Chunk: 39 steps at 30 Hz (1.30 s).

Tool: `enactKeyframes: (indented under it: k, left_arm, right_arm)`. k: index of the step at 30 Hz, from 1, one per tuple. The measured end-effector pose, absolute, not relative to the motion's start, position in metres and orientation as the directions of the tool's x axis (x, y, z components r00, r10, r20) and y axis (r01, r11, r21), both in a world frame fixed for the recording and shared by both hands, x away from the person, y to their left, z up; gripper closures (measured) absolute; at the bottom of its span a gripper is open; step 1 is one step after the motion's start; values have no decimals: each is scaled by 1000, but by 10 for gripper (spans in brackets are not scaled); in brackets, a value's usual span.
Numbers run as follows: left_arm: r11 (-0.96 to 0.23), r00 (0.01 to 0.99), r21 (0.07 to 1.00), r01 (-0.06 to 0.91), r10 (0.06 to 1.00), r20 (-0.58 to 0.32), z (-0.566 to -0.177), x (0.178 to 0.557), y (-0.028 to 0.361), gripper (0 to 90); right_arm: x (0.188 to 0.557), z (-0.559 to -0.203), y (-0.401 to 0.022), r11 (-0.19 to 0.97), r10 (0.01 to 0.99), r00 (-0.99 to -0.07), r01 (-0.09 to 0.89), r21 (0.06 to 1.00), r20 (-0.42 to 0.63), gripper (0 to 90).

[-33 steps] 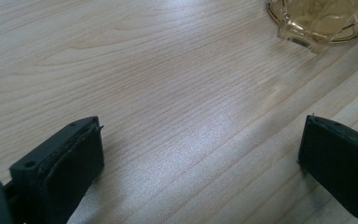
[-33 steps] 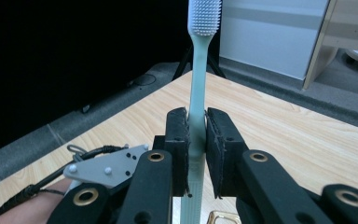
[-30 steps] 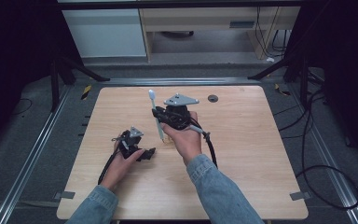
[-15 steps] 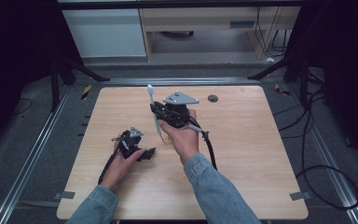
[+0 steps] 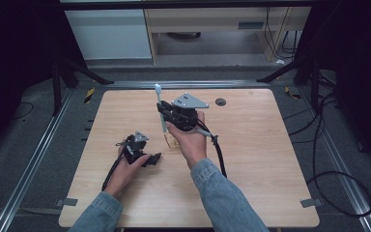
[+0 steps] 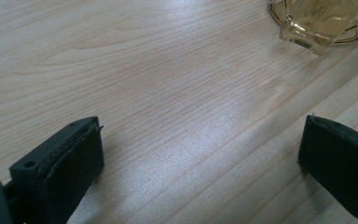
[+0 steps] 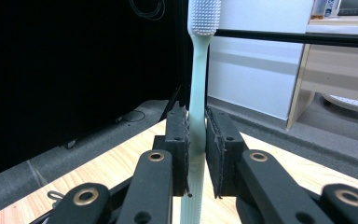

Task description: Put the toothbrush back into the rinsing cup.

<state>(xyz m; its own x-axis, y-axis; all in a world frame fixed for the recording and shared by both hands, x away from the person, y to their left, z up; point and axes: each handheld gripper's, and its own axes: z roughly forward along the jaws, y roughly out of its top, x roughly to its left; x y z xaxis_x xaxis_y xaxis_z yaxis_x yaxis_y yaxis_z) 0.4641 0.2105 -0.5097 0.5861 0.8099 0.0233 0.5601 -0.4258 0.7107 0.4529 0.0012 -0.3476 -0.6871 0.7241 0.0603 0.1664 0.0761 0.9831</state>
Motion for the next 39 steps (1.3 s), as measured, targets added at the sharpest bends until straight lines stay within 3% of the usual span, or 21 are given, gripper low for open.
enactKeyframes:
  k: [39]
  left_arm:
    - [-419,582,715,560,813,21,-510,464,210,0]
  right_arm:
    - [458,-389,5,133,744,-667,109,985,-27,794]
